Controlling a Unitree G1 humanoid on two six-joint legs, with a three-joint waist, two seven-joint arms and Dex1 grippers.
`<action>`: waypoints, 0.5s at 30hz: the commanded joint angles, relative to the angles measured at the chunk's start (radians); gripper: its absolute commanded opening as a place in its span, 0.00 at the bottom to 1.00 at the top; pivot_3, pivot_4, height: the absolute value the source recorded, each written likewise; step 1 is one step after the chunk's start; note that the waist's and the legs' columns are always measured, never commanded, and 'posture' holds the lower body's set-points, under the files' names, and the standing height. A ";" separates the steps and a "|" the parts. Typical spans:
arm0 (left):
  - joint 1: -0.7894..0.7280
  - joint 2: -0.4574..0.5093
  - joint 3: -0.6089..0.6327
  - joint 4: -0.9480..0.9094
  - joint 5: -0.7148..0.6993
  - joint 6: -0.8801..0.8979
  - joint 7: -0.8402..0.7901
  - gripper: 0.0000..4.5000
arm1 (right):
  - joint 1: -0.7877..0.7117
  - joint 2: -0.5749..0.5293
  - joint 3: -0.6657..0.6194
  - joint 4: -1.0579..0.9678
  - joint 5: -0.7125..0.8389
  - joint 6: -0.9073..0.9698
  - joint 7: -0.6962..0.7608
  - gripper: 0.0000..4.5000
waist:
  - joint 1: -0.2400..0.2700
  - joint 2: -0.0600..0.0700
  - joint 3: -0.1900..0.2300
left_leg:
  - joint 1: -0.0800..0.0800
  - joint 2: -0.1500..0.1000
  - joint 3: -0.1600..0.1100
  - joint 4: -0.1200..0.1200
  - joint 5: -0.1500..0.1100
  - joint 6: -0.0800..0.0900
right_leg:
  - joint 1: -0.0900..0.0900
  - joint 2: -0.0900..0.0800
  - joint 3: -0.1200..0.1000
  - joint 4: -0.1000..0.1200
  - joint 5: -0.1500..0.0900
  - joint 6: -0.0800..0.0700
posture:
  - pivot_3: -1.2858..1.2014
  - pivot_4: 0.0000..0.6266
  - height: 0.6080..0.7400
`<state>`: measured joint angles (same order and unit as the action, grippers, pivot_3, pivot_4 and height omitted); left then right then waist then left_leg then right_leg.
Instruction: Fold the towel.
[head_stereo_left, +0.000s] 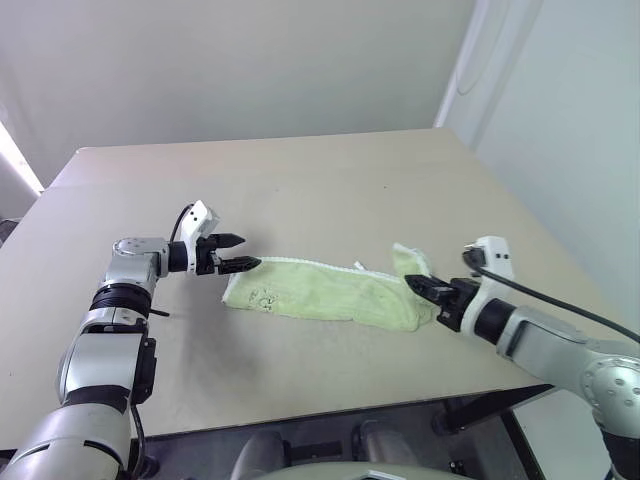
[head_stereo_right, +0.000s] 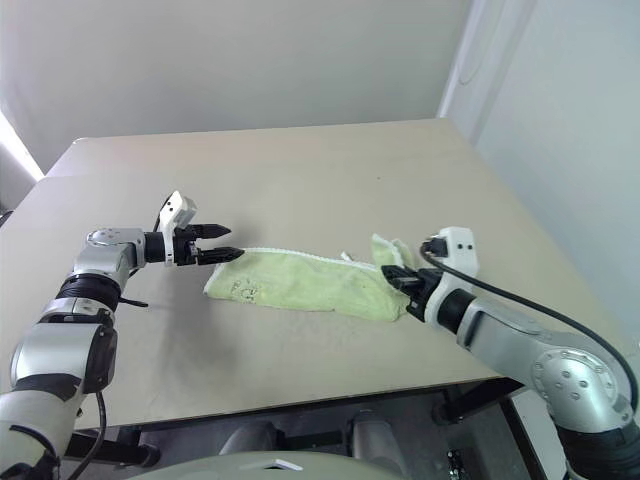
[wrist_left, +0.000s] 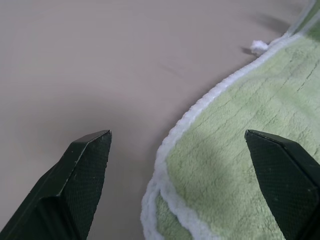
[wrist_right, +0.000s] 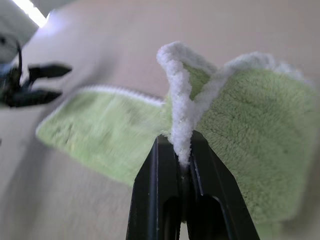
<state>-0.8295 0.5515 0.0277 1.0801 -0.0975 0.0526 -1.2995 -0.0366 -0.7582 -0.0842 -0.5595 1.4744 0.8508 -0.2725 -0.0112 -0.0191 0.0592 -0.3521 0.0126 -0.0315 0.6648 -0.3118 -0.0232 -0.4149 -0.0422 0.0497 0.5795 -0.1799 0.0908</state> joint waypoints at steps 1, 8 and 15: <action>-0.020 0.008 0.014 -0.021 -0.011 -0.013 0.002 1.00 | -0.055 0.036 0.050 0.032 -0.096 0.016 0.045 0.01 | -0.001 -0.001 0.000 | -0.001 0.000 0.000 0.000 0.000 0.000 | 0.000 0.000 0.000 0.000 0.001 -0.001 | 0.52 0.00 1.00; -0.021 0.008 0.011 -0.023 -0.009 -0.015 0.000 1.00 | -0.150 0.140 0.186 0.142 -0.272 0.085 0.143 0.01 | -0.004 -0.001 0.000 | 0.000 0.000 0.000 0.000 0.000 0.000 | 0.000 0.001 0.000 0.001 0.001 -0.001 | 0.52 0.00 1.00; -0.021 0.011 0.011 -0.024 -0.009 -0.015 0.001 1.00 | -0.231 0.251 0.225 0.207 -0.379 0.152 0.189 0.06 | -0.005 -0.001 0.000 | 0.002 0.001 -0.001 0.000 0.000 0.000 | -0.001 0.002 0.000 0.002 0.001 -0.001 | 0.52 0.00 1.00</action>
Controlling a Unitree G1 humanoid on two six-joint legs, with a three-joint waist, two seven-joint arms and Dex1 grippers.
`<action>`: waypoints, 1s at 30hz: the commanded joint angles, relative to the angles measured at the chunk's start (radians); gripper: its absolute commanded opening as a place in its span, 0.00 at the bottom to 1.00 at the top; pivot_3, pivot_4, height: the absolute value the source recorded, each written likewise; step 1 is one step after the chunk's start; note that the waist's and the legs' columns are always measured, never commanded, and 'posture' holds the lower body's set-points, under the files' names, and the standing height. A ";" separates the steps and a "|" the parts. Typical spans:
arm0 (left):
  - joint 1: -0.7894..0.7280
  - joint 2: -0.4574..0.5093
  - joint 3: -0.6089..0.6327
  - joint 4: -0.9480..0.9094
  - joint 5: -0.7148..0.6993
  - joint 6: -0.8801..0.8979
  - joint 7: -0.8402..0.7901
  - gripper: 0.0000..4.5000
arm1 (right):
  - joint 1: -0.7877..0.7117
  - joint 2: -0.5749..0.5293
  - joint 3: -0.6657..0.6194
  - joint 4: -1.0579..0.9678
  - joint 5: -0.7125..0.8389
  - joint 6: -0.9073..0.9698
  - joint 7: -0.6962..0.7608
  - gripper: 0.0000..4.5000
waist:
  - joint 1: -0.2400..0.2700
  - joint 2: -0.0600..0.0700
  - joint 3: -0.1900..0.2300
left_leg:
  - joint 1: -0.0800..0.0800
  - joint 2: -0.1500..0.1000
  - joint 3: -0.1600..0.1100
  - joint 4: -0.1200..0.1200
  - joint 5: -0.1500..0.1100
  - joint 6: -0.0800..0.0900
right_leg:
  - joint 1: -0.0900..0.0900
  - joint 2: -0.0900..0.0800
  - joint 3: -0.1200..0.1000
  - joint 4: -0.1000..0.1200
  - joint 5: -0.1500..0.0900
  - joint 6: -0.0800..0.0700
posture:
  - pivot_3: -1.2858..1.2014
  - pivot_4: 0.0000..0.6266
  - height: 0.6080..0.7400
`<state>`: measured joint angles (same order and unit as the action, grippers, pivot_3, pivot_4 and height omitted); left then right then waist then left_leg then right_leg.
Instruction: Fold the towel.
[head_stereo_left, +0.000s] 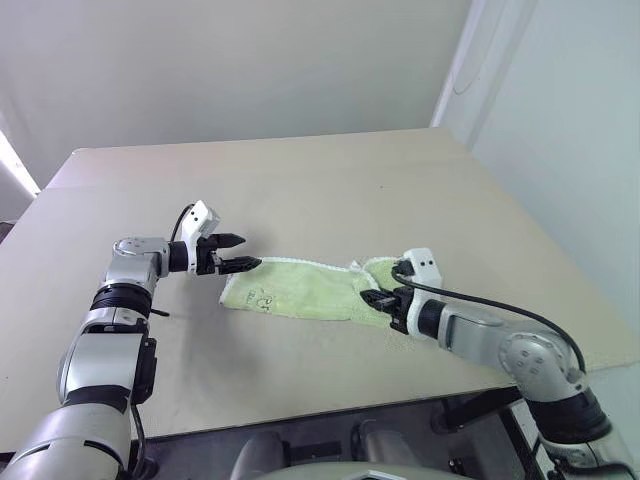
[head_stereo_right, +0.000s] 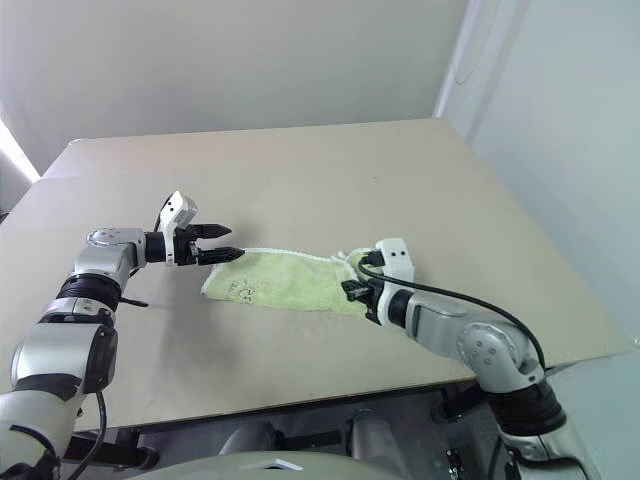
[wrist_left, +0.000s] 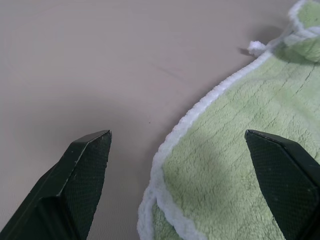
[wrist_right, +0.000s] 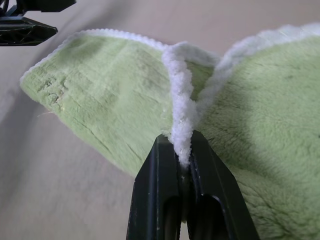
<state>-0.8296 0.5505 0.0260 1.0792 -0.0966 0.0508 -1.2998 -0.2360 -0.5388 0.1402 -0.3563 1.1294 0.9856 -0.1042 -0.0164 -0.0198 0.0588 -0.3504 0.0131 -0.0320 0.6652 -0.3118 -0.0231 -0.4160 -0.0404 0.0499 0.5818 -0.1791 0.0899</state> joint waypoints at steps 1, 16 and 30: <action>-0.021 0.012 0.014 -0.022 -0.010 -0.014 0.003 1.00 | -0.039 0.047 0.001 0.008 -0.044 0.022 0.028 0.12 | 0.000 0.000 0.000 | 0.001 0.000 0.000 0.000 0.000 0.000 | -0.001 0.000 0.000 0.000 0.001 -0.001 | 0.52 0.00 1.00; -0.011 0.015 0.020 -0.026 -0.017 -0.005 0.002 1.00 | -0.028 0.134 -0.210 -0.173 -0.018 -0.014 0.159 0.99 | 0.001 0.000 0.000 | 0.000 0.000 0.000 0.000 0.000 0.000 | -0.005 0.000 0.000 0.002 0.001 -0.001 | 0.52 0.00 1.00; -0.007 0.008 0.018 -0.022 -0.015 -0.014 0.025 1.00 | 0.033 0.162 -0.161 0.004 -0.351 -0.217 0.216 0.99 | -0.004 0.000 0.000 | 0.001 0.000 0.001 0.000 0.000 0.000 | -0.004 0.002 0.002 0.004 0.001 -0.001 | 0.52 0.00 1.00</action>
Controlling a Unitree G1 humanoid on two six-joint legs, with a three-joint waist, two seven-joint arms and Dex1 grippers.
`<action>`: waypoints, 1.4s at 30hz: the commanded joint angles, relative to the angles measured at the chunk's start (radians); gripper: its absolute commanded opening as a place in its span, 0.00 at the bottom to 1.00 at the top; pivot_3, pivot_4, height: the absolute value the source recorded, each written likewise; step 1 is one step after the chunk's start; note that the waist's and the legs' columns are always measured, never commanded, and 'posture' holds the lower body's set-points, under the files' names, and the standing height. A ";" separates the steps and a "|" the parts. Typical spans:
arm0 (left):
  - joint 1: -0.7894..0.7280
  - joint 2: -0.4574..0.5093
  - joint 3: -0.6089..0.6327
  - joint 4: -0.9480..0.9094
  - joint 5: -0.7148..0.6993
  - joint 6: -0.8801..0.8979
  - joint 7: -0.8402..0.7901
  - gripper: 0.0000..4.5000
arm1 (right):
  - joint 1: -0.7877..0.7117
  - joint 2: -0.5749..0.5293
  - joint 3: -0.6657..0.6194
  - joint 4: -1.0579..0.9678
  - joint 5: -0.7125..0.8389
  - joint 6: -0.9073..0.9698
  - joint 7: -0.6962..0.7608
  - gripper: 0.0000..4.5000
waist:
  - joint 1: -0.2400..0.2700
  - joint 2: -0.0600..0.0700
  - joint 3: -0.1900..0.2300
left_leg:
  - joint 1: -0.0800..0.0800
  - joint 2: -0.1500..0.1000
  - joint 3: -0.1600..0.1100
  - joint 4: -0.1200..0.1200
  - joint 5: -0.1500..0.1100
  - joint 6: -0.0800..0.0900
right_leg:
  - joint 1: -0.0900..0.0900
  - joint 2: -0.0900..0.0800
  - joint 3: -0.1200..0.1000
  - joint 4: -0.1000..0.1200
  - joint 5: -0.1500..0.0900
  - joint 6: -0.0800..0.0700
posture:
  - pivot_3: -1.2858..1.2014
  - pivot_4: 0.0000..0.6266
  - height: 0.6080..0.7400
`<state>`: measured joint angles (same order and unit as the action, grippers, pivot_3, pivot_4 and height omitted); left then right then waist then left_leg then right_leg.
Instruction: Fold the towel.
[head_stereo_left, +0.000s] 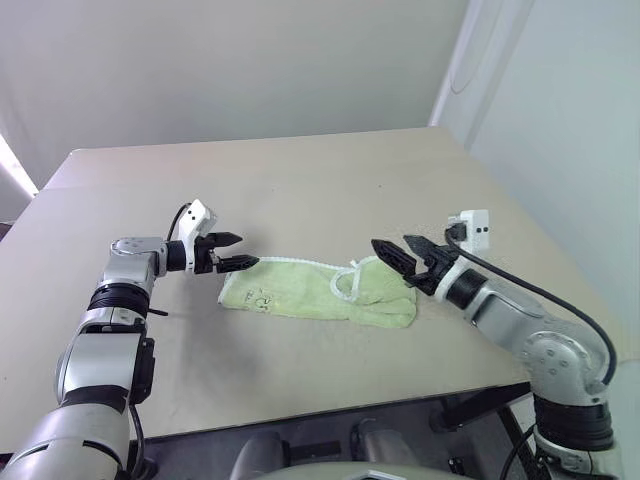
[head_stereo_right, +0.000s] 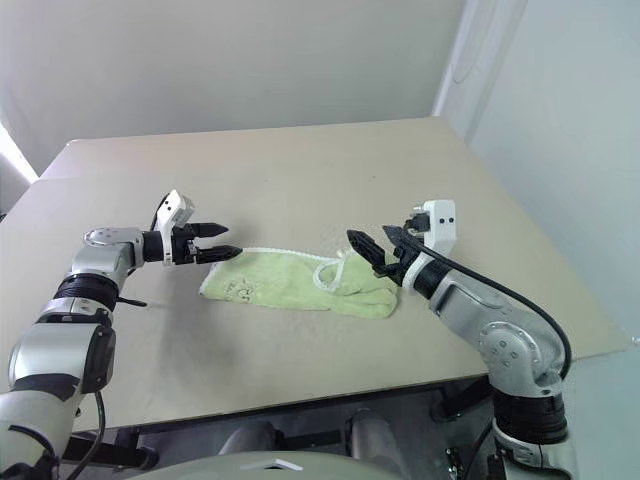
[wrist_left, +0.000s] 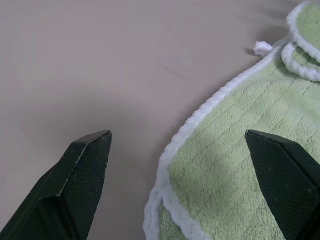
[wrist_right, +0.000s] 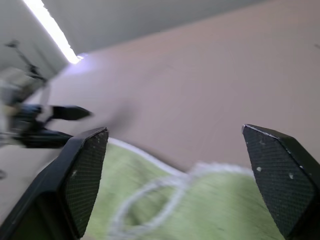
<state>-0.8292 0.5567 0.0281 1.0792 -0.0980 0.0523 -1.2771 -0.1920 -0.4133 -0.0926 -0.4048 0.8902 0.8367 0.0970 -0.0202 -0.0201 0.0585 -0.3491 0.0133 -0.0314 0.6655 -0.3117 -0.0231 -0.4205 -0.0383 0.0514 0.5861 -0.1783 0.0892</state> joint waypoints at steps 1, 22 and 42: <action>-0.008 0.003 0.016 -0.021 -0.013 -0.017 0.002 1.00 | -0.012 0.047 0.096 0.083 -0.154 -0.080 0.014 0.99 | -0.001 0.000 0.000 | 0.001 0.001 0.000 0.000 0.000 0.000 | 0.000 0.001 0.001 0.000 0.000 0.000 | 0.52 0.00 1.00; 0.018 0.166 -0.049 -0.197 0.000 0.473 -0.127 1.00 | -0.025 0.064 0.132 -0.016 -0.355 -0.116 0.195 0.99 | -0.024 0.000 0.000 | 0.008 0.003 -0.001 0.000 0.000 0.000 | 0.004 0.006 0.004 0.003 -0.001 0.000 | 0.52 0.00 1.00; 0.107 0.169 -0.158 -0.274 -0.066 0.982 -0.144 1.00 | 0.019 0.061 0.026 -0.200 -0.072 0.126 0.193 0.99 | -0.028 0.000 0.000 | 0.010 0.005 -0.002 0.000 0.000 0.000 | 0.002 0.009 0.004 0.010 -0.005 -0.006 | 0.52 0.00 1.00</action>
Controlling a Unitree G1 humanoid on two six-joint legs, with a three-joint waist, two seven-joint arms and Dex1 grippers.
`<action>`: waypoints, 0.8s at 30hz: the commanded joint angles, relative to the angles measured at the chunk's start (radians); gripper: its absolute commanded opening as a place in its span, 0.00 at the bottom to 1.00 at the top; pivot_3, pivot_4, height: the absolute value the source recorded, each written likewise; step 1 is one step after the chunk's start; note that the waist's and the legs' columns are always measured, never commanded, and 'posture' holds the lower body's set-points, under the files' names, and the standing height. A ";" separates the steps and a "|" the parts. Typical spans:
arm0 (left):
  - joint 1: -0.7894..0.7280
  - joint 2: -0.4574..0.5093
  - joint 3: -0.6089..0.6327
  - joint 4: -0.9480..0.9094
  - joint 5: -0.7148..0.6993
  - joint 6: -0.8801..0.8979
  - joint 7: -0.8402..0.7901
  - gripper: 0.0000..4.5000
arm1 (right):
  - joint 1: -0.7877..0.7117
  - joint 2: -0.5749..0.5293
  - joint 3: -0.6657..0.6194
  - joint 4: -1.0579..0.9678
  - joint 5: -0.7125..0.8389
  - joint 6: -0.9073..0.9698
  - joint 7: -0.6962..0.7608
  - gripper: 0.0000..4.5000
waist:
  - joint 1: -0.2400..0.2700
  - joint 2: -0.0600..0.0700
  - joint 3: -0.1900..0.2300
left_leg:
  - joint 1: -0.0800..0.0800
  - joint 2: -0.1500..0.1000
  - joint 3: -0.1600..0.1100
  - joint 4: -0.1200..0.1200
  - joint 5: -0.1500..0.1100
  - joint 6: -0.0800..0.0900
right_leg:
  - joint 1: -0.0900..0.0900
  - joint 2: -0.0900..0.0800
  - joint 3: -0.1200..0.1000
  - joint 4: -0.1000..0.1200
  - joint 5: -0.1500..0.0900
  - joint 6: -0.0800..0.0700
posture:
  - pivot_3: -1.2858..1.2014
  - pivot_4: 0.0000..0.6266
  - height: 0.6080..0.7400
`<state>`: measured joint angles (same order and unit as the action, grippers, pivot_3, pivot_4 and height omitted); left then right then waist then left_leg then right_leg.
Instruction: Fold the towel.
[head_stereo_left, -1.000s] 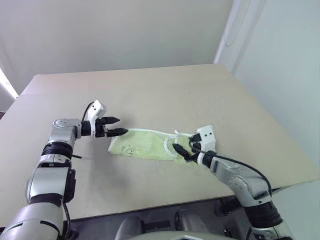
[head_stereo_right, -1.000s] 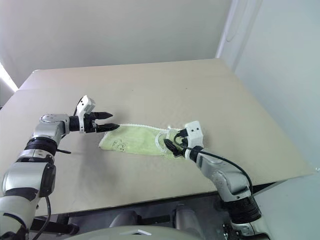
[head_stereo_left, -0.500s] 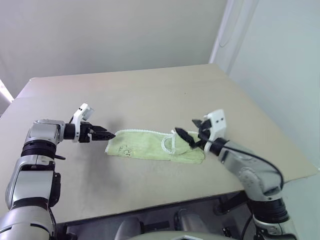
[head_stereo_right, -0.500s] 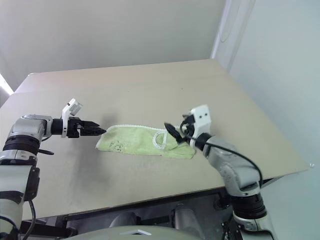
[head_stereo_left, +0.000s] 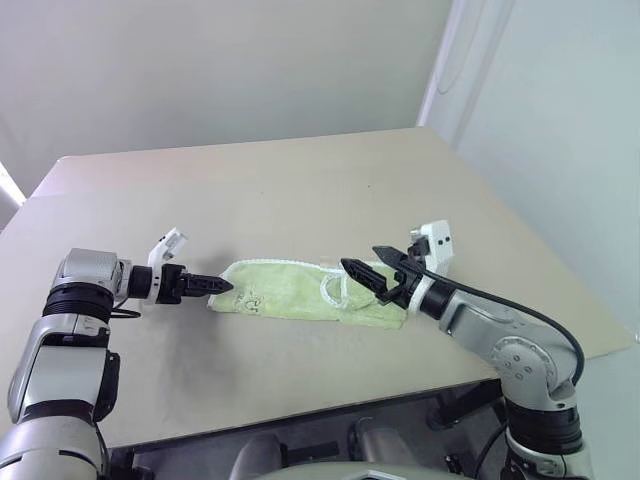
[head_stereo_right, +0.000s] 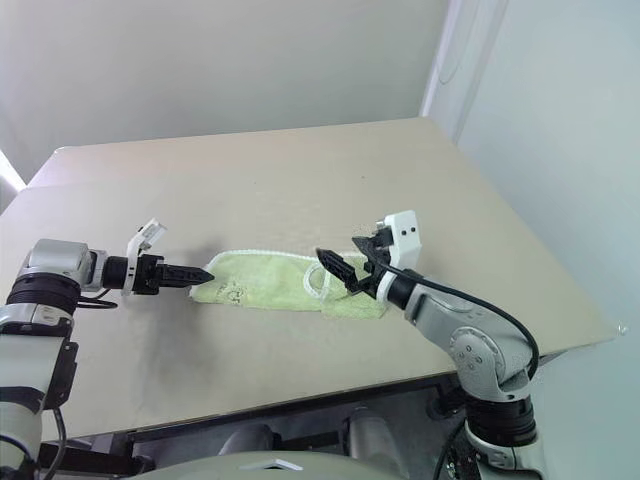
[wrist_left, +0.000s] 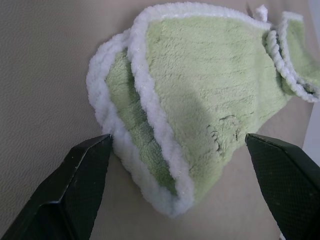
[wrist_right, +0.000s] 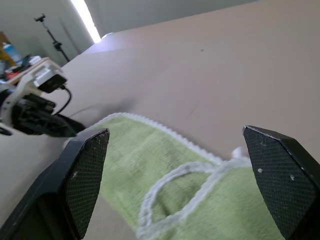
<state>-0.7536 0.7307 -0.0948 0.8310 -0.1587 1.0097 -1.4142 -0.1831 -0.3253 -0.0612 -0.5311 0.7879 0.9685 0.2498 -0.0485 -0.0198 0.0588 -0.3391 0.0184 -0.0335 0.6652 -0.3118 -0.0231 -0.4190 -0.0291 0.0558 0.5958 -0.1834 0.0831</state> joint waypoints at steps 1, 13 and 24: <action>0.037 -0.011 -0.038 -0.038 -0.013 0.034 -0.005 1.00 | 0.021 -0.041 -0.001 -0.092 0.036 -0.013 0.061 0.99 | 0.001 0.000 0.000 | 0.000 0.000 0.000 0.000 0.000 0.000 | 0.000 0.000 0.000 0.000 0.000 0.000 | 0.52 0.00 1.00; 0.035 -0.038 -0.010 -0.106 -0.100 0.129 0.022 0.36 | 0.103 -0.221 0.021 -0.180 0.006 -0.060 0.202 1.00 | 0.002 -0.001 0.001 | 0.000 0.000 0.000 0.000 0.000 0.000 | 0.000 0.000 0.000 -0.001 0.000 0.000 | 0.52 0.00 1.00; 0.006 0.021 -0.006 -0.108 -0.120 0.108 0.040 0.01 | 0.138 -0.236 0.015 -0.177 -0.011 -0.083 0.206 1.00 | 0.002 -0.001 0.001 | -0.001 0.000 0.000 -0.001 0.000 0.000 | -0.002 0.000 0.000 -0.001 0.000 0.000 | 0.52 0.00 1.00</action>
<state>-0.7116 0.7137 -0.1067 0.7439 -0.2732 1.1339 -1.3701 -0.0417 -0.5502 -0.0253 -0.6808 0.7703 0.9082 0.4462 -0.0469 -0.0211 0.0597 -0.3400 0.0185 -0.0339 0.6642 -0.3119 -0.0231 -0.4210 -0.0290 0.0558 0.5950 -0.1838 0.0832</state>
